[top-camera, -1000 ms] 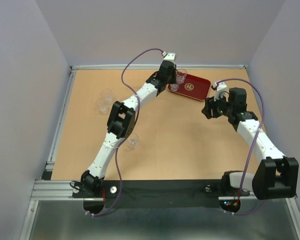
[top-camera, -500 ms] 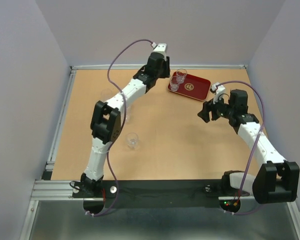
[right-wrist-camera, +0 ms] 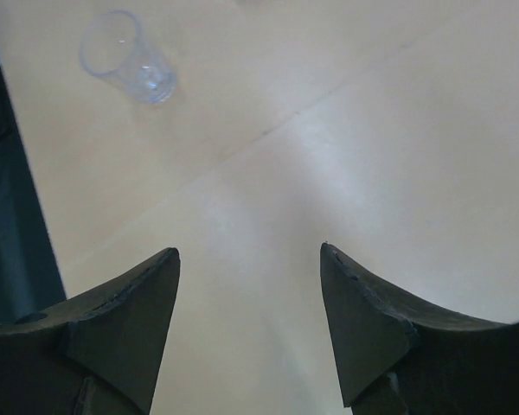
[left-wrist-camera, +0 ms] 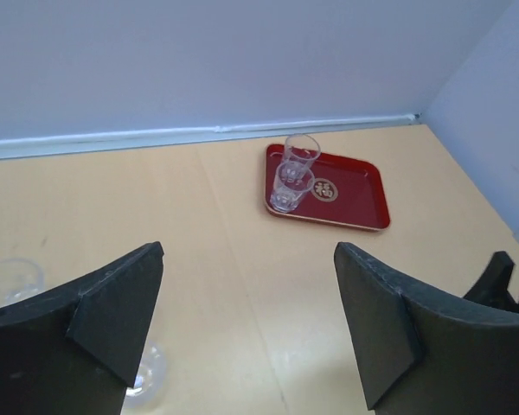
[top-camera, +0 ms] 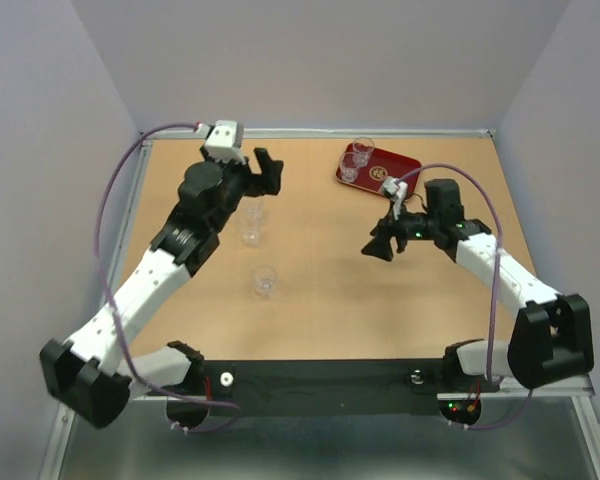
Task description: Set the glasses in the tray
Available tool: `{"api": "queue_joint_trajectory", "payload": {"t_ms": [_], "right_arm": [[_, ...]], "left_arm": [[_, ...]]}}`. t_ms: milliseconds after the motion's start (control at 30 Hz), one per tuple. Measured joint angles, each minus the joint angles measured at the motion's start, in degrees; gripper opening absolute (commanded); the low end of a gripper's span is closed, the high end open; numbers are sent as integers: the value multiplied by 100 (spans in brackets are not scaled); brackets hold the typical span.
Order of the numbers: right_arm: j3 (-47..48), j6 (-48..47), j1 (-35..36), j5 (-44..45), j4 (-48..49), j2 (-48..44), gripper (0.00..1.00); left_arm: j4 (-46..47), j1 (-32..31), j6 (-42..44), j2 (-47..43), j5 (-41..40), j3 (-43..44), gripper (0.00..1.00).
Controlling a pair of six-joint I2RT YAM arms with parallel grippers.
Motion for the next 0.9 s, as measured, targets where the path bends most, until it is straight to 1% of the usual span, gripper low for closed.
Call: {"api": "queue_joint_trajectory", "payload": {"t_ms": [67,100,133,200,233,300,433,467,533,700,733,800,900], "right_arm": [[291,37,494,103,-138,361,72],[544,103,861,219,-162,656,72],[675,125,1036,273,-188,800,73],[1078,273,1652,597,-260,1228,75],[1250,348,1893,769,-269,1419,78],[1641,529,2404,1106,-289,1851,80],[2382,1019,3187,1749,-348,2671,81],[2459,1088,3248,1797,-358,2754,81],[2889,1353,3471,2175,-376,3180,81],[3353,1709,3762,2752,-378,3764,79],[3399,1788,3797,2863,-382,3849,77],[3497,1880,3860,3034,-426,3995,75],[3646,1947,3943,3222,-476,4151,69]], "left_arm": [[-44,46,57,-774,-107,-599,95],[9,66,90,-1165,-188,-876,95],[-2,74,131,-1556,-295,-1202,95],[-39,87,214,-2284,-527,-1766,96],[-96,92,260,-2583,-632,-2015,97],[-199,92,341,-3167,-903,-2485,98],[-273,98,496,-4006,-1353,-3060,99],[-282,98,529,-4089,-1440,-3101,99],[-267,101,610,-4155,-1620,-3121,99],[-240,103,667,-4201,-1858,-3121,98],[-243,103,667,-4218,-1867,-3123,98],[-238,103,667,-4260,-1871,-3123,98],[-225,103,686,-4295,-1891,-3123,98]]}}
